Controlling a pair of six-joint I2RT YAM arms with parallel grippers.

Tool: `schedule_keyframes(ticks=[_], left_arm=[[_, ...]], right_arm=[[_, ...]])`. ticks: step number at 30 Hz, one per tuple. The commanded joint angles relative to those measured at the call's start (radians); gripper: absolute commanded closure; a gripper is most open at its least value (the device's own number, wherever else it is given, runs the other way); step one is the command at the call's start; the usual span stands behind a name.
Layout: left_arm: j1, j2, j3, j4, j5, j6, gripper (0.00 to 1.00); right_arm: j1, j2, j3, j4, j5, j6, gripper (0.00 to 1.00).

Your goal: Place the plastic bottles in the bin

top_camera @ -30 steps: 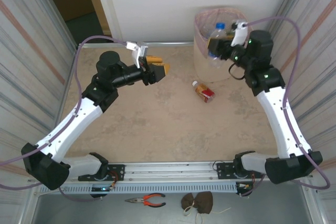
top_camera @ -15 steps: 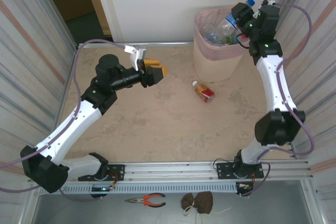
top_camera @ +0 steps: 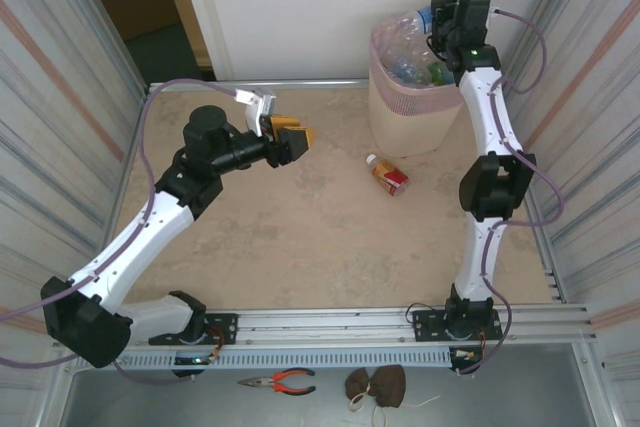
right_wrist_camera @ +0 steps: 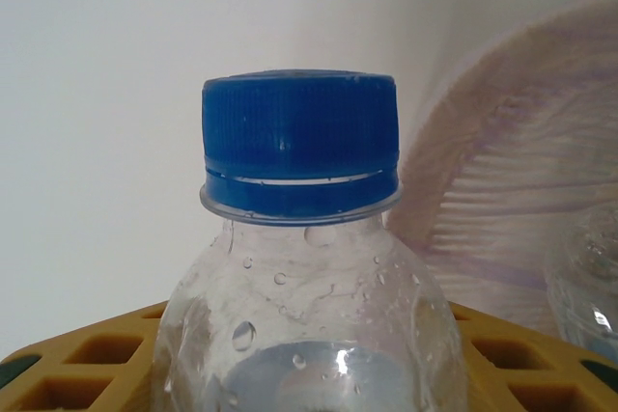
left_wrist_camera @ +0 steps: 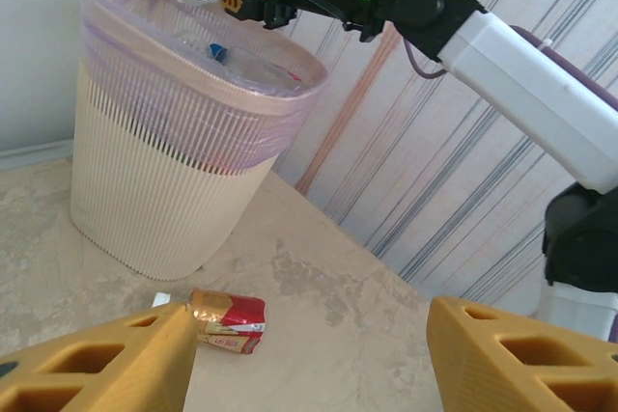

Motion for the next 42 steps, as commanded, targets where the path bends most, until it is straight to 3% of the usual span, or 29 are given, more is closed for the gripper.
schedule_keyframes(ticks=[1, 6, 12, 22, 27, 35, 39, 42], left_arm=[[0.013, -0.008, -0.014, 0.011, -0.007, -0.002, 0.36], [0.034, -0.002, -0.021, 0.012, -0.006, -0.008, 0.36], [0.05, 0.007, -0.018, 0.023, 0.002, -0.026, 0.36], [0.051, -0.013, -0.03, 0.034, 0.013, -0.042, 0.36], [0.051, -0.016, -0.033, 0.032, 0.015, -0.043, 0.36], [0.052, -0.014, -0.038, 0.025, 0.007, -0.038, 0.36], [0.055, -0.005, -0.039, 0.023, 0.006, -0.037, 0.36], [0.06, 0.0, -0.037, 0.023, 0.001, -0.036, 0.36]], right_arm=[[0.005, 0.07, 0.101, -0.052, 0.04, 0.079, 0.45], [0.006, 0.137, 0.156, -0.064, 0.026, 0.113, 0.35], [0.014, 0.099, 0.152, -0.118, 0.028, 0.094, 0.2], [0.027, -0.12, -0.035, -0.142, 0.075, 0.004, 0.2], [0.023, -0.158, -0.065, -0.075, 0.051, -0.068, 0.23], [0.0, 0.022, 0.08, 0.155, -0.184, -0.079, 0.25], [-0.002, 0.147, 0.231, 0.153, -0.247, -0.074, 0.25], [-0.003, 0.177, 0.231, 0.152, -0.251, -0.079, 0.25]])
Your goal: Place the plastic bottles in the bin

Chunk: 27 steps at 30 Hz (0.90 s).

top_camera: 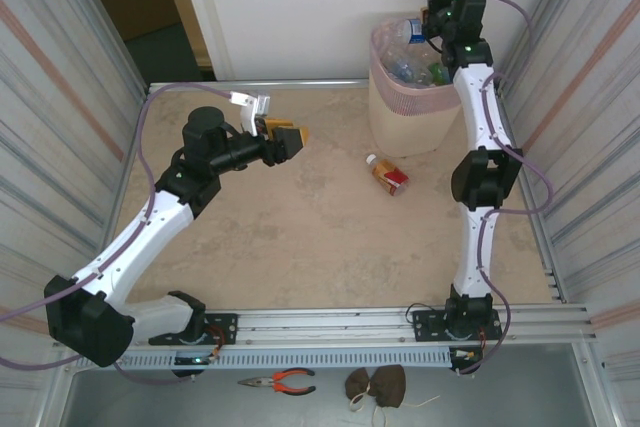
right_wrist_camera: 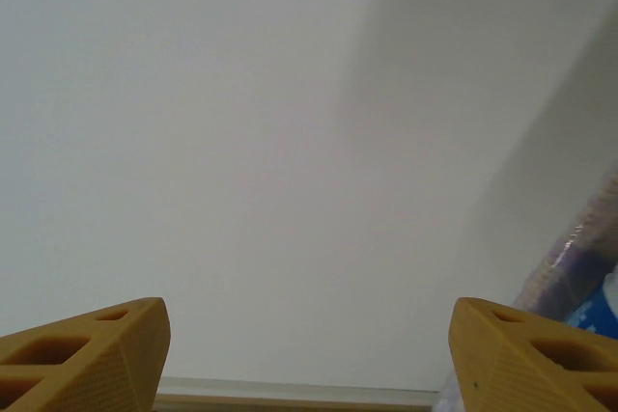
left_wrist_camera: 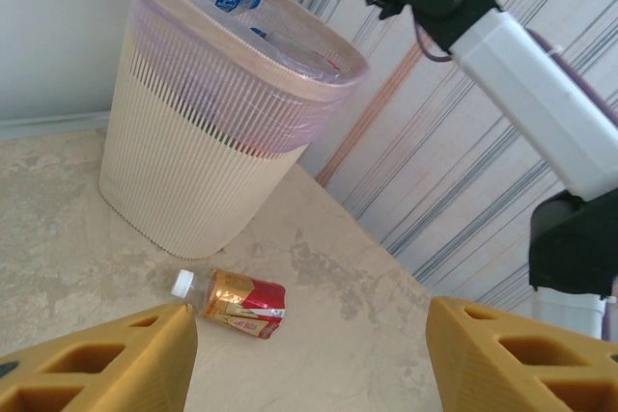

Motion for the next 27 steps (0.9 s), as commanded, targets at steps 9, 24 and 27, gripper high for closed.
schedule_keyframes(ticks=[9, 24, 27], left_arm=[[0.018, 0.028, 0.003, 0.031, 0.012, -0.009, 0.36], [0.017, -0.01, -0.016, 0.035, 0.01, -0.021, 0.36], [0.017, -0.025, -0.022, 0.027, 0.007, -0.019, 0.36]], right_arm=[[-0.022, 0.017, -0.074, -0.115, -0.033, -0.059, 0.26], [-0.041, -0.11, -0.011, -0.191, -0.04, -0.186, 0.25], [-0.042, -0.166, -0.015, -0.26, -0.058, -0.309, 0.26]])
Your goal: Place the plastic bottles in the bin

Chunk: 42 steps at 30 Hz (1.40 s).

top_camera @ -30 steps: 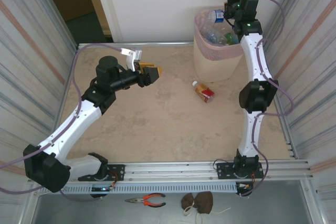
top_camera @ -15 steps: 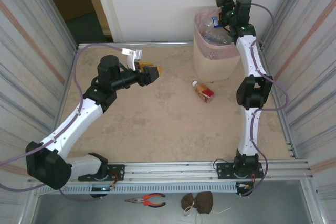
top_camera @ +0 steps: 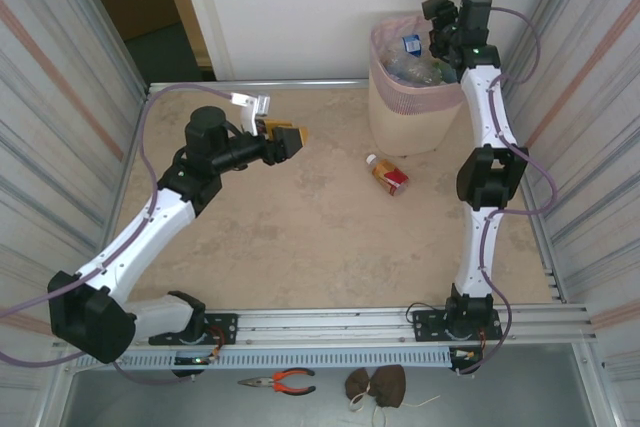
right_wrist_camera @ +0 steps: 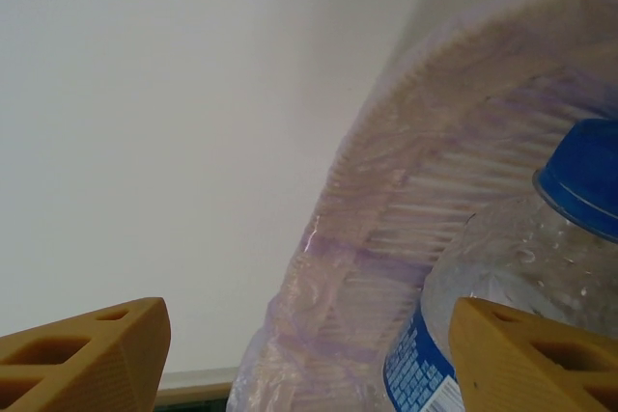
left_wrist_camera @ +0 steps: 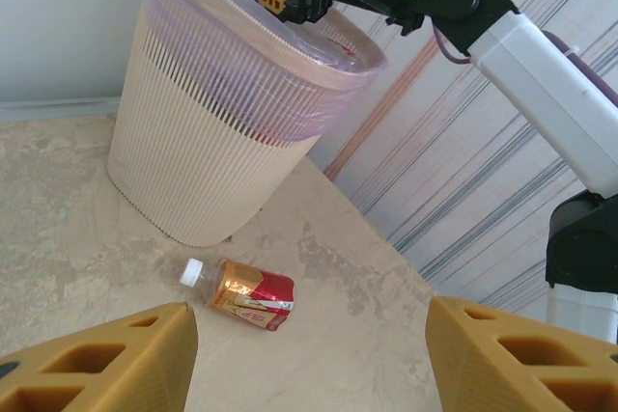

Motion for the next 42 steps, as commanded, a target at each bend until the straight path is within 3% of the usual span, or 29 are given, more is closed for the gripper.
schedule_keyframes(ticks=[1, 12, 20, 26, 34, 42], left_arm=[[0.007, -0.039, -0.01, 0.023, 0.006, -0.002, 0.36], [0.006, -0.05, -0.031, 0.007, 0.011, -0.008, 0.36], [0.007, -0.074, -0.06, 0.002, 0.004, -0.019, 0.36], [0.006, -0.091, -0.082, -0.004, -0.004, -0.026, 0.36], [0.007, -0.095, -0.099, -0.009, -0.005, -0.03, 0.37], [0.007, -0.108, -0.105, -0.021, -0.021, -0.021, 0.37]], right_arm=[[0.007, -0.144, 0.043, -0.083, -0.035, -0.174, 0.26], [0.028, -0.485, -0.28, -0.236, -0.069, -0.677, 0.27], [0.069, -0.845, -0.808, -0.126, -0.077, -0.97, 0.27], [0.145, -1.015, -1.093, -0.112, -0.002, -1.168, 0.27], [0.251, -0.972, -1.282, -0.159, 0.106, -1.465, 0.24], [0.288, -0.76, -1.305, -0.123, 0.227, -1.558, 0.25]])
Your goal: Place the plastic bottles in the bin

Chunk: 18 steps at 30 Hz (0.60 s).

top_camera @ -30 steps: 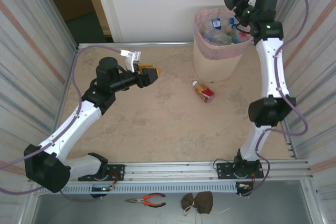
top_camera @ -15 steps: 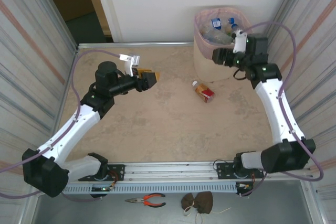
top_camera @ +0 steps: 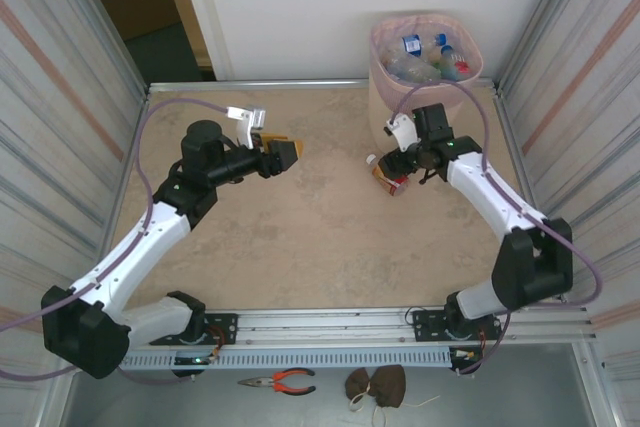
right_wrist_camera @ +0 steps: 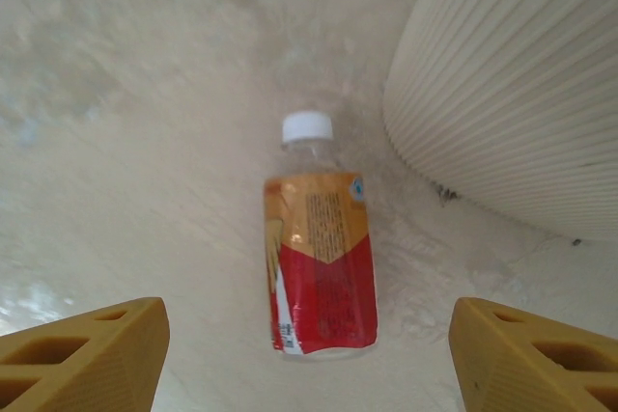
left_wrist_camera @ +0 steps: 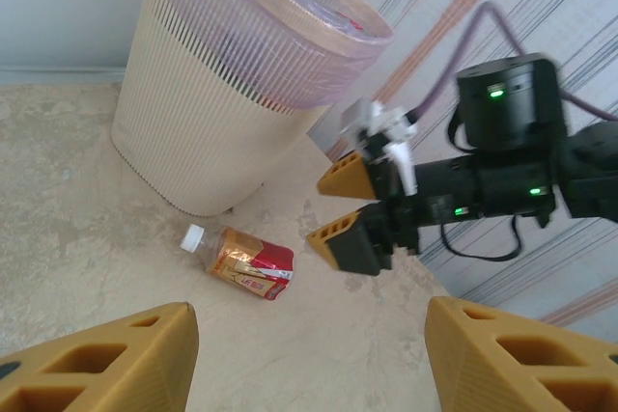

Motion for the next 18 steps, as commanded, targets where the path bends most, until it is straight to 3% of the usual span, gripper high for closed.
schedule_keyframes(ticks=[1, 18], left_arm=[[0.006, -0.032, -0.007, -0.012, -0.015, 0.0, 0.37], [0.007, -0.039, -0.002, -0.018, -0.021, 0.003, 0.36]], right_arm=[[0.005, 0.065, -0.01, 0.032, 0.066, -0.082, 0.25], [0.01, 0.325, 0.017, 0.074, 0.028, -0.099, 0.26]])
